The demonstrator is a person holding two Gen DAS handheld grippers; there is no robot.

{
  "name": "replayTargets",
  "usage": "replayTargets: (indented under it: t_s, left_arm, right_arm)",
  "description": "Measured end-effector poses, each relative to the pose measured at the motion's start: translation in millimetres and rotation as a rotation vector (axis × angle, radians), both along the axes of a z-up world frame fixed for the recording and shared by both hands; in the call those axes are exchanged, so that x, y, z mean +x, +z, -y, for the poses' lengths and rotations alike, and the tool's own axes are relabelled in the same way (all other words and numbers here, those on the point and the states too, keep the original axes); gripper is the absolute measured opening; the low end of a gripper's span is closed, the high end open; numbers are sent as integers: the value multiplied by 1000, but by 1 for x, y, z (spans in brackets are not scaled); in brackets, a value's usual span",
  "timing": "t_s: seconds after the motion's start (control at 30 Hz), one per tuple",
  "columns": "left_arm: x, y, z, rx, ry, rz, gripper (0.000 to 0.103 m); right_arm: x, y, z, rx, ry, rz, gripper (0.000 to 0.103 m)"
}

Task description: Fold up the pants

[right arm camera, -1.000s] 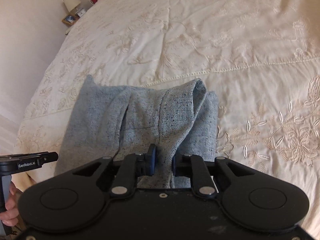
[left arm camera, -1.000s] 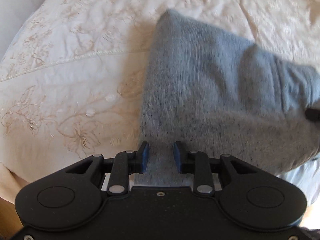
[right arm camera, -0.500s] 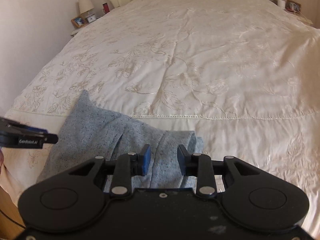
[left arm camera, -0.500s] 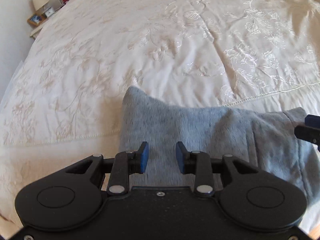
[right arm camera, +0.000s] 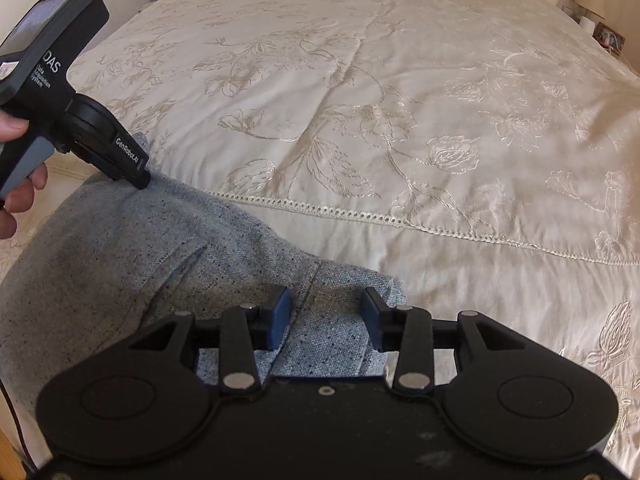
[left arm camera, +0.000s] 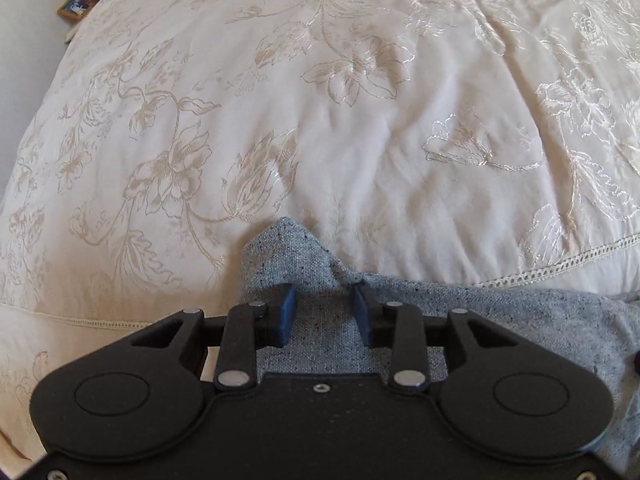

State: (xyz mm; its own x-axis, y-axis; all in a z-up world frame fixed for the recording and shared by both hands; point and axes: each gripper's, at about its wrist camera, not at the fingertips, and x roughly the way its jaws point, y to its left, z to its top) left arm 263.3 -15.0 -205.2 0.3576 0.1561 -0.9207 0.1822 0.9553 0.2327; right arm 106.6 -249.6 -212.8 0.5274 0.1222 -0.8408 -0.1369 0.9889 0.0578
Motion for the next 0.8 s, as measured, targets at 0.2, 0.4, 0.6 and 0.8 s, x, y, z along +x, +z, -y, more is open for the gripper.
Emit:
replayTargets:
  t_s: [0.2,0.4,0.6,0.8]
  left_arm:
    - [-68,47,-20,-96,-8,92,44]
    - [-145,23,-19,-27,-124,14,48]
    - [-173,26,-3,73,-209,126,48]
    - [-136,51,-44,-86,-22,165,51]
  right_arm:
    - [-17,29,1,-5,11,37,45]
    - [-71,44,-5,29,66,26,46]
    - [-93,22,7,88,-14,-78,47]
    - [-66,23,34,180,-174,-85,48]
